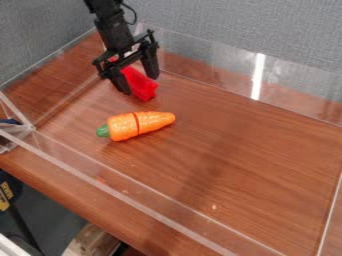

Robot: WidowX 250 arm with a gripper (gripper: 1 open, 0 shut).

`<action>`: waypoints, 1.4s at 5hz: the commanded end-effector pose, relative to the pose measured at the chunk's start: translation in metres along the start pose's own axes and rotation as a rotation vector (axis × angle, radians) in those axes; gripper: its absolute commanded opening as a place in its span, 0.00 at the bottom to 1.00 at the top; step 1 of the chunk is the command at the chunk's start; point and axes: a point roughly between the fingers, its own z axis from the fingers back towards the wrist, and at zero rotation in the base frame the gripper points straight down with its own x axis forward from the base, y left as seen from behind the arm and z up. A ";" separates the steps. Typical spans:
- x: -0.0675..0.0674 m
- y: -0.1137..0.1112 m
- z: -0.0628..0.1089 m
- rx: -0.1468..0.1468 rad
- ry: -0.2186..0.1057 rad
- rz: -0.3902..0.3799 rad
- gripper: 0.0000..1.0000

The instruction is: Remove the red object from the blue plate and put it on the table

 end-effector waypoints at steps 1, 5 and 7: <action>-0.021 -0.017 0.038 -0.051 -0.078 -0.101 0.00; -0.016 -0.007 0.033 -0.041 -0.089 -0.103 0.00; -0.028 -0.025 0.026 -0.050 -0.107 -0.052 0.00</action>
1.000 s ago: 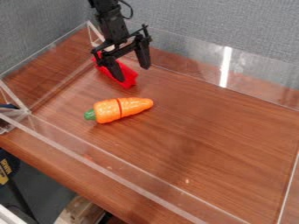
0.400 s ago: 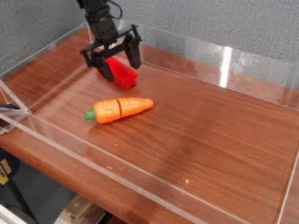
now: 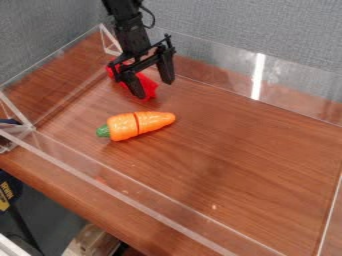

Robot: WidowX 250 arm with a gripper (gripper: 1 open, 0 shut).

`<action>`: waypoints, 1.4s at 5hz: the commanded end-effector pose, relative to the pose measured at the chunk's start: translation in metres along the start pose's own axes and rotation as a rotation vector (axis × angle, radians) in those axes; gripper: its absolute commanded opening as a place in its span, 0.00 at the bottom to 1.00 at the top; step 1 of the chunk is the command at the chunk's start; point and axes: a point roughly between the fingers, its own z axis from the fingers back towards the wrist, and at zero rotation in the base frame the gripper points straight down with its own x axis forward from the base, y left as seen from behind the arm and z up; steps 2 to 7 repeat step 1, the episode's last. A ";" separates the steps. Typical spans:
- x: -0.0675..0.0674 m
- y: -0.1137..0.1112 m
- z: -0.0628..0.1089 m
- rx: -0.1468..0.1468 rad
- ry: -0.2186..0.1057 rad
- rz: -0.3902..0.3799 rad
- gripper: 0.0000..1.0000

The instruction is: Remove the red object from the blue plate and put it on the table

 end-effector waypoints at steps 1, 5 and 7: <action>-0.016 -0.018 0.033 -0.071 -0.088 -0.017 0.00; -0.016 -0.018 0.033 -0.071 -0.088 -0.017 0.00; -0.016 -0.018 0.033 -0.071 -0.088 -0.017 0.00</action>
